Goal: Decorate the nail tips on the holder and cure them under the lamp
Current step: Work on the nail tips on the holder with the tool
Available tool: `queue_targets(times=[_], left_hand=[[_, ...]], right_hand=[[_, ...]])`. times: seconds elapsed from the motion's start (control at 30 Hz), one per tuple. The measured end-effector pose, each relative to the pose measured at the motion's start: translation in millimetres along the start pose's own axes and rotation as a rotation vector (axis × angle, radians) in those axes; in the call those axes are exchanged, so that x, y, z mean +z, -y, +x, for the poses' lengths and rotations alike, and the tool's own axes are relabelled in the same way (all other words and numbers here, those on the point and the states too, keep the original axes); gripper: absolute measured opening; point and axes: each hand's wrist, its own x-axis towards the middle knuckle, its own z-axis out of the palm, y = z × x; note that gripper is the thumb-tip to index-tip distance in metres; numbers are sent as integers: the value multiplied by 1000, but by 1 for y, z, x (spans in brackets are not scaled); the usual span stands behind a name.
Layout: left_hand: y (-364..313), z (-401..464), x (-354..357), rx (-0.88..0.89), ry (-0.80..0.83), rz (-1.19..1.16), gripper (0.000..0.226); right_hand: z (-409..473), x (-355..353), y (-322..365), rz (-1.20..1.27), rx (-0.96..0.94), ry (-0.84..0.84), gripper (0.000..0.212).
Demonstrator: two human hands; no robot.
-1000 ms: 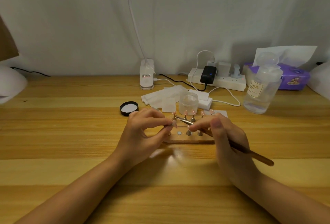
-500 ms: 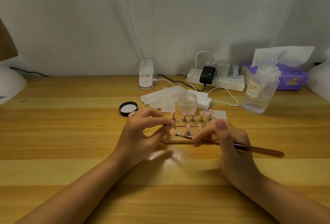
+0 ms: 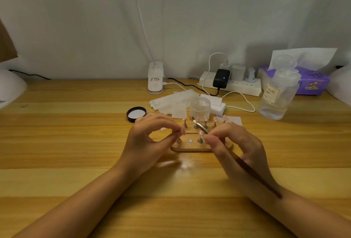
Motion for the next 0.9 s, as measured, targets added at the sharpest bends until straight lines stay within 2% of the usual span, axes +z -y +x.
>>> queue_targets(times=[0.1,0.27,0.47,0.63,0.77,0.9], left_hand=[[0,0,1,-2,-26,-13,18],[1,0,1,-21,-27,-6,21],[1,-1,1,-21,-21,2,21],[2,0,2,-15,-23,12,19],[2,-1,2,-18,-17,17,18],[1,0,2,-24,-8,9,17]], right_hand=[[0,1,-1,-33,-65,-11,52],[0,3,-2,-36,-71,24,49],[-4,2,-2,107,11,-41,49],[-1,3,-2,45,55,19,46],[-3,3,-1,94,11,-26,46],[-1,2,0,79,67,-35,43]])
